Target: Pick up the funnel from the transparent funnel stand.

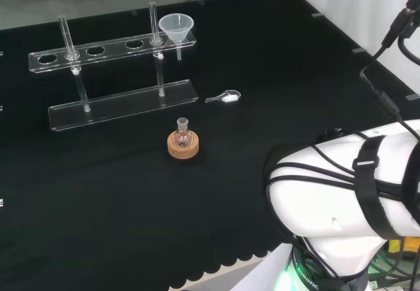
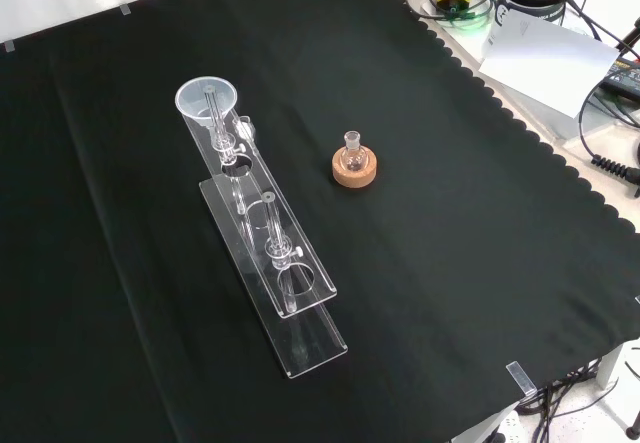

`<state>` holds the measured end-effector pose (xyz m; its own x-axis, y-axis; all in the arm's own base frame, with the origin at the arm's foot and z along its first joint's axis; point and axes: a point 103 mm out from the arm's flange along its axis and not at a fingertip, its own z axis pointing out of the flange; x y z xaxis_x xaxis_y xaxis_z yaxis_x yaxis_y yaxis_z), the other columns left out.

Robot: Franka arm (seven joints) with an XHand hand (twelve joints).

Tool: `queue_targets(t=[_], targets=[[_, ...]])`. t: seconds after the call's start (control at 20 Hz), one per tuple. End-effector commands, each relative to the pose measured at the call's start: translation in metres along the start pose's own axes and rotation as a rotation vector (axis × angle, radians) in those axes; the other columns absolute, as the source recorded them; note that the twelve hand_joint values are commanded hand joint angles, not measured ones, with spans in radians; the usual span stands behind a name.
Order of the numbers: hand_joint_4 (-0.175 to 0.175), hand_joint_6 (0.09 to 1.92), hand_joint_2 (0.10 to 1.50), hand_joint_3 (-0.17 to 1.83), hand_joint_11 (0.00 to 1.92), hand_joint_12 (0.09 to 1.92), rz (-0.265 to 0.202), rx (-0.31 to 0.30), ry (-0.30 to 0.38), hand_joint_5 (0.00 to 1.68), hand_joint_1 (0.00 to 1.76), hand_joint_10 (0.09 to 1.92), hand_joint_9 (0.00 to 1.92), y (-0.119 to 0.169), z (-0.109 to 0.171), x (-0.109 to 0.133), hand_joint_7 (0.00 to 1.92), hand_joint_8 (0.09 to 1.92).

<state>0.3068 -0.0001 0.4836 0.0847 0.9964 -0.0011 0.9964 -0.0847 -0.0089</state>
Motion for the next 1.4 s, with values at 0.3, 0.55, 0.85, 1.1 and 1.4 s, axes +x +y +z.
queue_targets(t=[0.3, 0.55, 0.85, 1.1, 1.4], targets=[[-0.011, 0.09, 1.21, 0.41, 0.04, 1.36, 0.017, 0.011, -0.029, 0.31, 0.00, 0.65, 0.21, 0.008, 0.001, 0.006, 0.02, 0.56], [-0.012, 0.09, 1.22, 0.40, 0.04, 1.36, 0.028, 0.013, -0.010, 0.32, 0.00, 0.65, 0.21, 0.030, 0.012, 0.008, 0.02, 0.56], [-0.012, 0.09, 1.22, 0.39, 0.04, 1.36, 0.028, 0.040, 0.017, 0.32, 0.00, 0.65, 0.22, 0.059, 0.027, -0.009, 0.02, 0.56], [-0.013, 0.09, 1.21, 0.38, 0.04, 1.36, 0.036, 0.064, 0.024, 0.32, 0.00, 0.65, 0.22, 0.091, 0.038, -0.012, 0.02, 0.56], [-0.022, 0.09, 1.19, 0.36, 0.03, 1.37, 0.016, 0.097, 0.049, 0.31, 0.00, 0.64, 0.21, 0.145, 0.064, -0.026, 0.01, 0.55]])
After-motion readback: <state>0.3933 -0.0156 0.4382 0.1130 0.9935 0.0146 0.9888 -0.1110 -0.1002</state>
